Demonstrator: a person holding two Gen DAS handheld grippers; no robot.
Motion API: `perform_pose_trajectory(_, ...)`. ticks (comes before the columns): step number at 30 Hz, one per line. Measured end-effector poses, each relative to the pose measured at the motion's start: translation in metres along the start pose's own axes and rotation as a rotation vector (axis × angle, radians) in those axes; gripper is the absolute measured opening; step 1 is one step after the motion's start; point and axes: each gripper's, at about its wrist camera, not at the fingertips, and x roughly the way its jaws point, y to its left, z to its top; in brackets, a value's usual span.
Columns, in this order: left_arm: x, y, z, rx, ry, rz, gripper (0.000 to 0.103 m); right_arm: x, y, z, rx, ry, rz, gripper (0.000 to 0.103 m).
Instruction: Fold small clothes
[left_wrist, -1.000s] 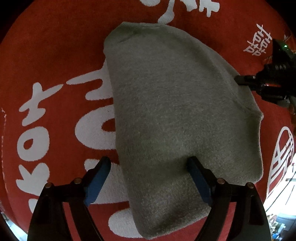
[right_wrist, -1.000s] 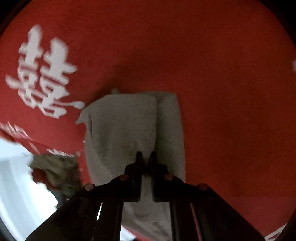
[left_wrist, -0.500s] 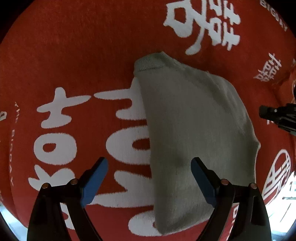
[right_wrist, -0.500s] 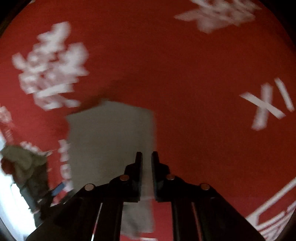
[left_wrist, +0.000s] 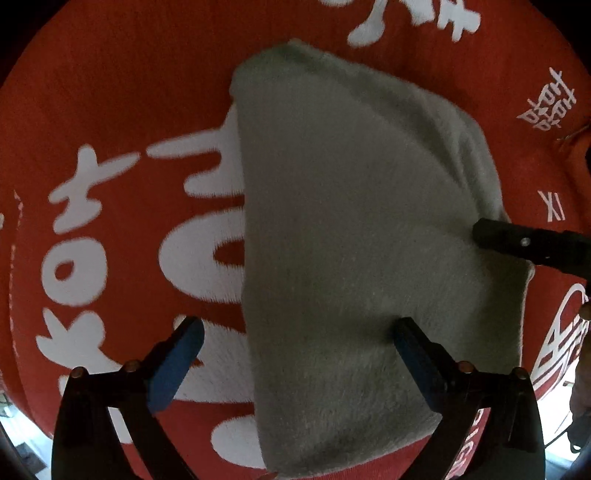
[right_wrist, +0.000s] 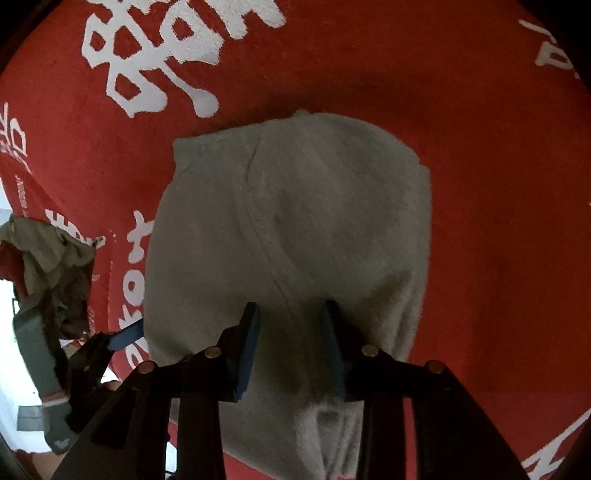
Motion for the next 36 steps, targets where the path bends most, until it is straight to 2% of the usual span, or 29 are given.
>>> perform_pose_trajectory(7,0.013,0.012,-0.007,-0.065,0.051,-0.070,0.103,0.002,0.008,0.002,-0.029,0.008,-0.032,0.038)
perform_pose_trajectory(12,0.013,0.013,-0.005,-0.041,0.091,-0.085,0.103,0.003,0.011,0.002,-0.037,0.012,-0.042,0.038)
perform_pose_trajectory(16,0.001,0.020,-0.008,-0.063,0.081,-0.079,0.103,0.001,0.010,0.003,-0.023,0.023,-0.042,0.038)
perform_pose_trajectory(22,-0.022,0.045,-0.030,-0.128,0.070,-0.074,0.103,-0.004,0.010,0.000,-0.034,0.043,-0.045,0.038)
perform_pose_trajectory(24,-0.026,0.053,-0.032,-0.140,0.071,-0.066,0.103,-0.009,0.008,-0.001,-0.023,0.043,-0.037,0.042)
perform_pose_trajectory(26,-0.030,0.061,-0.035,-0.158,0.073,-0.056,0.103,-0.016,0.007,-0.002,-0.007,0.037,-0.009,0.062)
perform_pose_trajectory(28,-0.032,0.067,-0.035,-0.170,0.074,-0.045,0.103,-0.024,0.005,-0.003,0.004,0.031,-0.001,0.071)
perform_pose_trajectory(36,-0.031,0.075,-0.018,-0.183,0.072,-0.031,0.103,-0.043,-0.017,-0.011,0.045,0.044,-0.026,0.073)
